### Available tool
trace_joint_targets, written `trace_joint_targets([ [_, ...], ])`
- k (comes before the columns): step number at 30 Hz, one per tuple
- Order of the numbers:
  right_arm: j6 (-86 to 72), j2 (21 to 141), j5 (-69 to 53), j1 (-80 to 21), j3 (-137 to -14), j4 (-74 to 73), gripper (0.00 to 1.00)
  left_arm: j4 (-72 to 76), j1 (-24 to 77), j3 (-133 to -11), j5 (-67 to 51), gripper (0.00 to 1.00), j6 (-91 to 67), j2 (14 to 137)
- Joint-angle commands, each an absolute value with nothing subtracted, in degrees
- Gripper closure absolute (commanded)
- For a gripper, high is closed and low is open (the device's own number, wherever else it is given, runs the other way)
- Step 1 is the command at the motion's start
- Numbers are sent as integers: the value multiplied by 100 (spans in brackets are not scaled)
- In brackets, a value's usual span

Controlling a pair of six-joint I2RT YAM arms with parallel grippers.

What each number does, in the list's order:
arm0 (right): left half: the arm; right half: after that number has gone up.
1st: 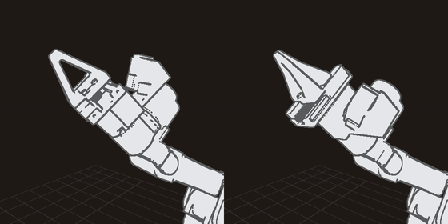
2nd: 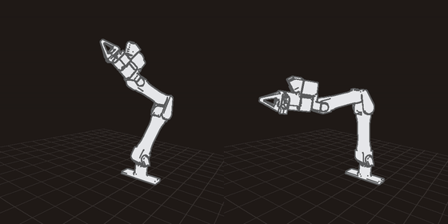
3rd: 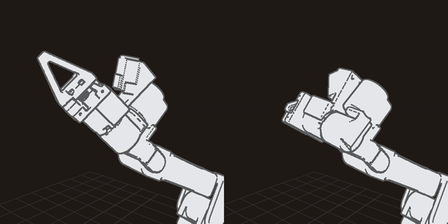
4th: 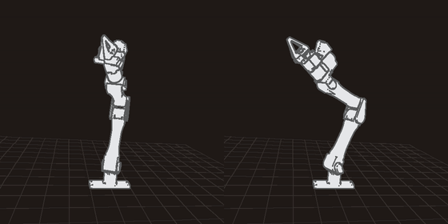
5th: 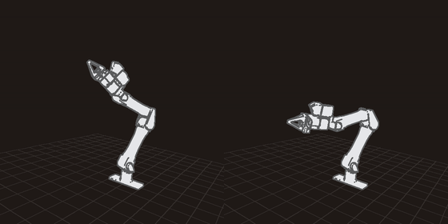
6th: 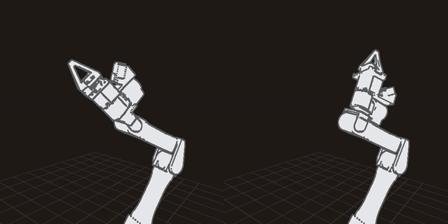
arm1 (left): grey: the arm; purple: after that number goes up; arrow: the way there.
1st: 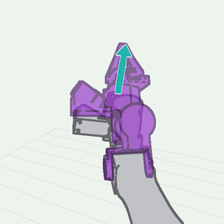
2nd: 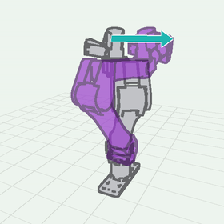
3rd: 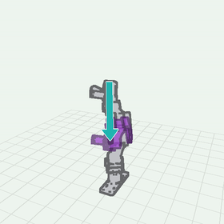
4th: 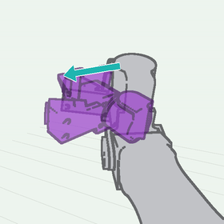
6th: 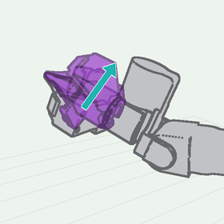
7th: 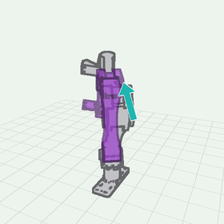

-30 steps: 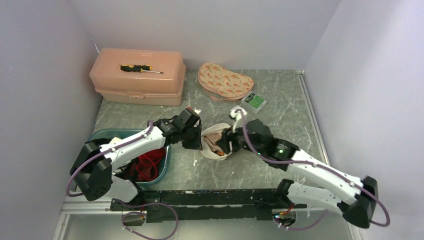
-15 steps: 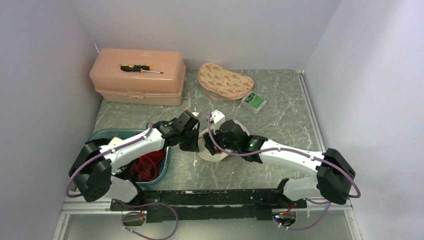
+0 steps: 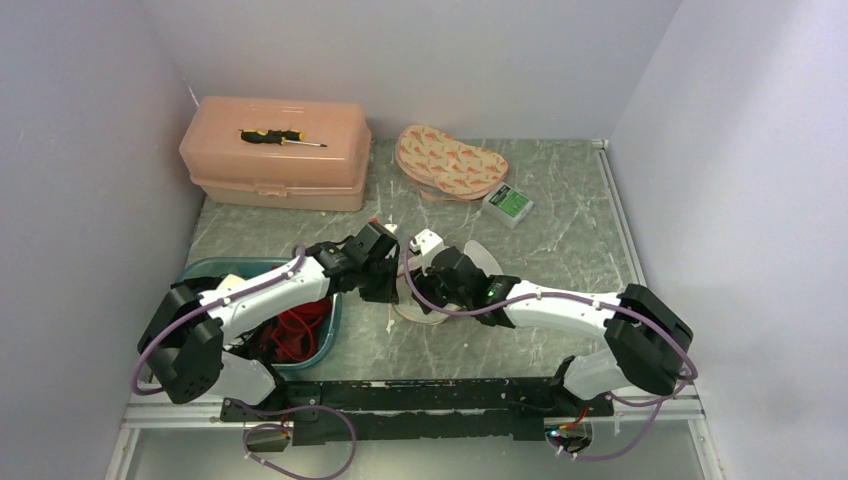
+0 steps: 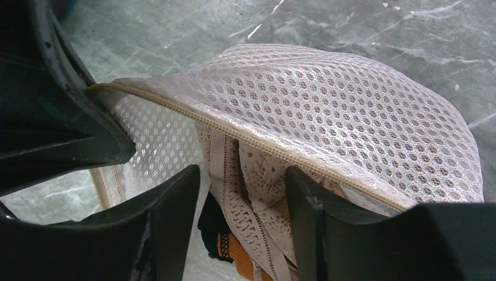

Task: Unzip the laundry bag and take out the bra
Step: Pick up the bra from the laundry bag.

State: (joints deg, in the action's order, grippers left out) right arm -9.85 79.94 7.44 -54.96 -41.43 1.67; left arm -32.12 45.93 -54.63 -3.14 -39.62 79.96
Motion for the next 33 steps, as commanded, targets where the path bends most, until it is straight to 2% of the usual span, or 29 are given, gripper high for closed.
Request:
trace_joint_targets([
  [1,-973,8033,1031,-5492,-4100,676,45,-3050,4582,-5476,-368,97,-3937,7992],
  [3,-1013,8038,1151,-5493,-4073,747,52,-3042,4586,-5467,-378,97,-3941,7997],
  [7,-1088,8172,1213,-5482,-4134,695,60,-3020,4582,-5454,-393,97,-3945,8009],
  [12,-1142,8411,1210,-5477,-4182,572,55,-2995,4586,-5432,-420,97,-3952,8011],
  [14,-1173,8407,1253,-5476,-4143,579,57,-2989,4577,-5419,-421,97,-3953,7997],
  [17,-1202,8308,1285,-5481,-4094,596,69,-2997,4580,-5414,-413,97,-3944,7993],
  [23,-1285,7650,908,-5465,-4091,362,100,-3058,4582,-5440,-317,97,-3930,8024],
  [33,-1614,6208,-429,-4976,-3991,-352,100,-3059,4579,-5460,-33,97,-4050,8075],
])
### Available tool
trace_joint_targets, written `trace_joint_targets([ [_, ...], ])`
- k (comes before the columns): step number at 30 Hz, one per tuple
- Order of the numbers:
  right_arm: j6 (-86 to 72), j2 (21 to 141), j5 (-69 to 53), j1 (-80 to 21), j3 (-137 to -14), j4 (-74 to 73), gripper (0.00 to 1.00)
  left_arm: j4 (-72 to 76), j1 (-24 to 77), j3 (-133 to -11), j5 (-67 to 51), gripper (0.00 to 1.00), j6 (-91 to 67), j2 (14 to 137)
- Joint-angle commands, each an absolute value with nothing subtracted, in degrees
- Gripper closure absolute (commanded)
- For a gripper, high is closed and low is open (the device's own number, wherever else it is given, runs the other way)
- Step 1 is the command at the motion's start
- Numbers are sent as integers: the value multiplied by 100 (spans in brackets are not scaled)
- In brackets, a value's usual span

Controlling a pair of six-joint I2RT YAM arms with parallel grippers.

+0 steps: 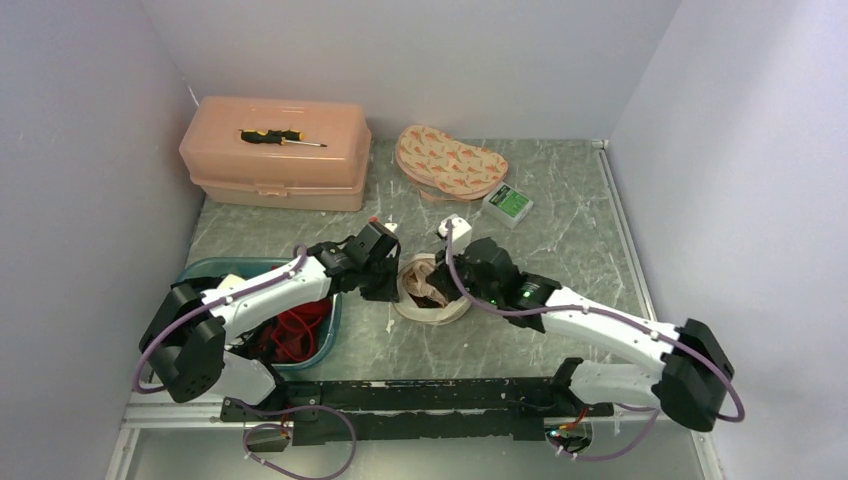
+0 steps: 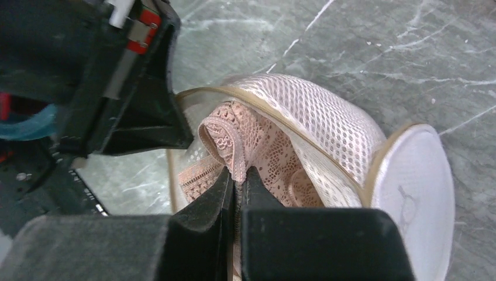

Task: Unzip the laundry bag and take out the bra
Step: Pick up the bra from the laundry bag.

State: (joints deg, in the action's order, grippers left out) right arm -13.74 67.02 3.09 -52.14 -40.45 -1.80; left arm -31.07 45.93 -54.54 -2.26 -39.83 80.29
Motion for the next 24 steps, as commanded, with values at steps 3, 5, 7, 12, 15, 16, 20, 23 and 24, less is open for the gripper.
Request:
trace_joint_targets([
  [3,-1703,5897,-957,-4741,-3917,-483,100,-3077,4578,-5525,-10,97,-4053,8085],
  [5,-1804,5664,-1497,-4528,-3857,-483,100,-3093,4575,-5568,-9,97,-4079,8097],
  [7,-1956,5438,-1940,-4299,-3770,-392,100,-3059,4579,-5581,-9,97,-4110,8114],
  [12,-2498,4952,-2764,-3782,-3617,-39,100,-2970,4579,-5590,-35,97,-4180,8218],
  [15,-2844,4741,-3081,-3568,-3490,438,100,-2892,4579,-5581,-147,97,-4223,8271],
  [16,-2965,4685,-3156,-3520,-3415,642,100,-2873,4579,-5577,-173,97,-4234,8283],
  [20,-3471,4531,-3330,-3373,-3131,1518,100,-2806,4579,-5565,-210,97,-4299,8297],
  [23,-3750,4357,-3256,-3313,-2981,2108,100,-2785,4579,-5562,-183,97,-4332,8247],
  [24,-3805,4298,-3233,-3297,-2972,2215,100,-2793,4575,-5568,-179,97,-4333,8230],
])
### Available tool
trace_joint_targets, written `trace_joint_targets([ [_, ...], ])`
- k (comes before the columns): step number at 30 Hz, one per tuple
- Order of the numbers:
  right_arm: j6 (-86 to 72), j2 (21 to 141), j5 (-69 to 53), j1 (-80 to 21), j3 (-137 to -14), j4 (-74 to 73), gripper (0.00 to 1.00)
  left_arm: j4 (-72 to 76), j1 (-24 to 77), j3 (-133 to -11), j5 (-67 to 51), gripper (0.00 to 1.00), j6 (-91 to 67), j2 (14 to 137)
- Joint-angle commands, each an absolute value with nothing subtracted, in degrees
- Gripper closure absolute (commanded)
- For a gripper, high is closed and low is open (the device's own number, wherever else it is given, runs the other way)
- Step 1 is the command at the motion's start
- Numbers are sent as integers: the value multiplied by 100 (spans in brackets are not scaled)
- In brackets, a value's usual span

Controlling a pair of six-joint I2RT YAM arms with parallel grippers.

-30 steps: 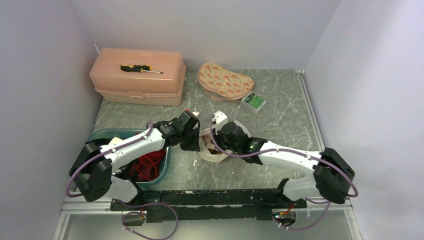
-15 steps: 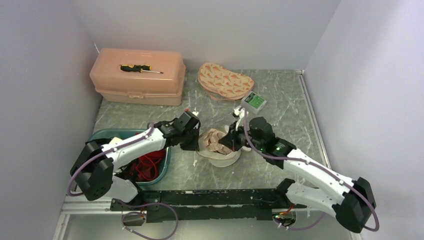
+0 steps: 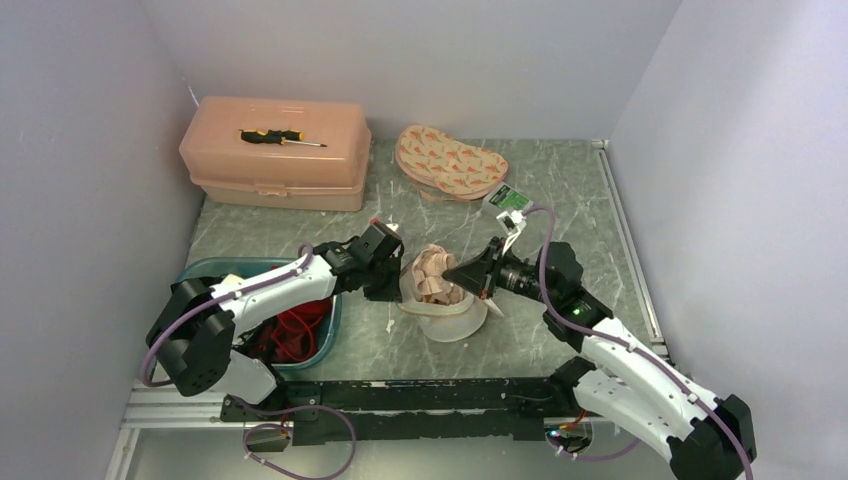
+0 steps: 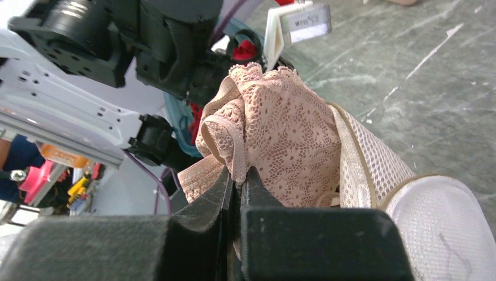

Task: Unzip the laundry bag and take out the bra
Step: Pick up the bra from the laundry bag.

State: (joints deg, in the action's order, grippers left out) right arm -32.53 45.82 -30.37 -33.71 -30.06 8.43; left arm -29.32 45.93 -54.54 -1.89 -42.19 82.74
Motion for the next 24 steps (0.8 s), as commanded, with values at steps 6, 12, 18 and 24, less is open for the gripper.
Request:
trace_joint_targets([
  [6,-3924,3884,-2979,-3188,-2909,2613,100,-2860,4579,-5666,-146,97,-4328,8192],
  [12,-3956,3630,-2774,-3140,-2865,2909,100,-2953,4579,-5814,-16,97,-4322,8168],
  [18,-3206,3437,-2430,-3138,-3437,1857,100,-3214,4563,-6193,434,97,-4205,8108],
  [24,-1821,3339,-1552,-3152,-4298,53,100,-3440,4544,-6556,485,75,-4110,7967],
])
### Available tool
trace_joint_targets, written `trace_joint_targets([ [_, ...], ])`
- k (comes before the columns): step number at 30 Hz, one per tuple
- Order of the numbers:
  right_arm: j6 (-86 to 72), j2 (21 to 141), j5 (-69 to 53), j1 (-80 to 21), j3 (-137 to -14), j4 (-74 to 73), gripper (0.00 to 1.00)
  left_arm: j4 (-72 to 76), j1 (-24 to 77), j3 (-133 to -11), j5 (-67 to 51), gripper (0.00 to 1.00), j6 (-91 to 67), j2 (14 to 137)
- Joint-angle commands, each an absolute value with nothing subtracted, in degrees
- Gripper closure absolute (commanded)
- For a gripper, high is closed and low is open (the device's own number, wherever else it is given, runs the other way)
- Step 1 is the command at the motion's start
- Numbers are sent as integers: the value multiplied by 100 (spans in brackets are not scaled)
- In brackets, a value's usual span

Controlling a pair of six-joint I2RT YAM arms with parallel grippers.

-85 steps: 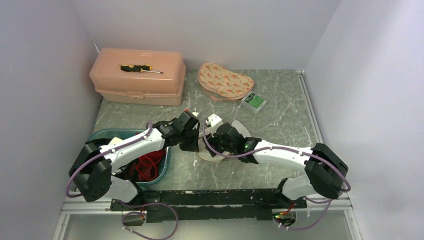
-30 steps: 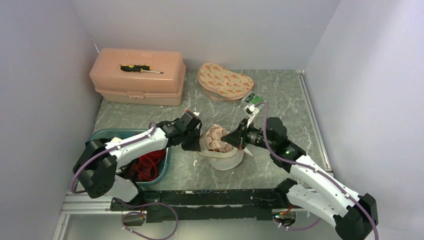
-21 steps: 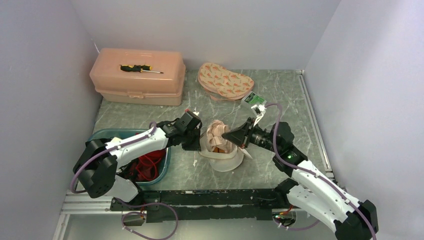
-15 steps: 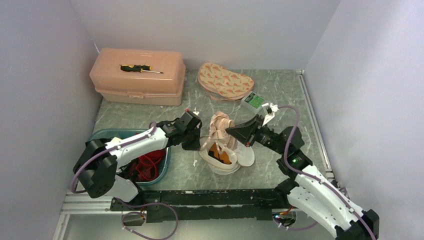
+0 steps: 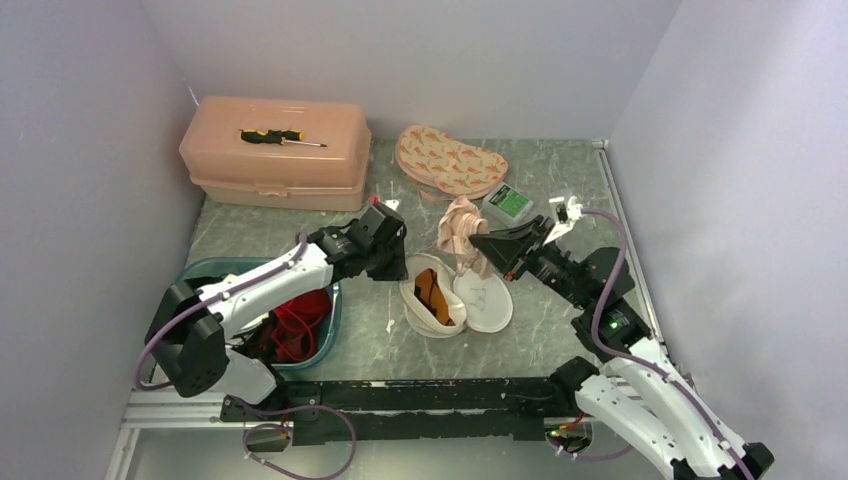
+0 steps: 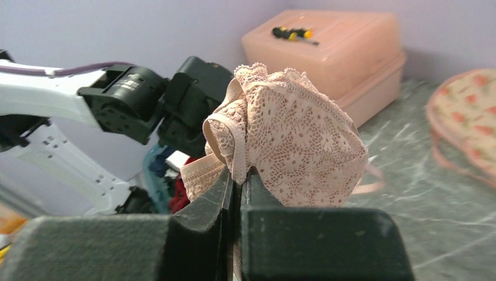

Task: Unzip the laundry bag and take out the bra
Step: Pick up the bra from the laundry bag.

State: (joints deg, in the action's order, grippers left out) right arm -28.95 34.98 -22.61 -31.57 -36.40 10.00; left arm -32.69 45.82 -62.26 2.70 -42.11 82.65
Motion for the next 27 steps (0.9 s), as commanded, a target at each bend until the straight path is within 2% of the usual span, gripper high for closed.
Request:
trace_joint_targets([
  [1,-1680,3305,-1399,-3192,-4355,-187,100,-3471,4545,-6583,480,63,-4119,7930],
  [3,-1453,3256,-1137,-3326,-4393,-407,100,-3541,4544,-6631,431,49,-4127,7838],
  [5,-1351,3200,-1037,-3376,-4338,-471,100,-3624,4540,-6696,330,39,-4136,7739],
  [8,-1281,3116,-1068,-3385,-4179,-445,100,-3874,4544,-6886,194,32,-4137,7592],
  [12,-1139,3084,-1325,-3388,-3897,-275,100,-4367,4529,-7163,337,27,-4210,7270],
  [13,-1081,3097,-1294,-3418,-3848,-280,100,-4525,4511,-7284,490,16,-4318,7199],
  [14,-1010,3108,-1177,-3460,-3798,-267,100,-4635,4460,-7409,530,11,-4428,7146],
  [17,-716,3103,-670,-3918,-3663,-157,100,-4530,4026,-7804,-301,7,-4660,7040],
  [22,-62,3346,148,-4871,-3841,-359,100,-3990,3435,-8338,-2464,6,-5744,7521],
  [27,456,3278,383,-5304,-3613,-29,100,-3514,3454,-8415,-3446,6,-6508,7964],
])
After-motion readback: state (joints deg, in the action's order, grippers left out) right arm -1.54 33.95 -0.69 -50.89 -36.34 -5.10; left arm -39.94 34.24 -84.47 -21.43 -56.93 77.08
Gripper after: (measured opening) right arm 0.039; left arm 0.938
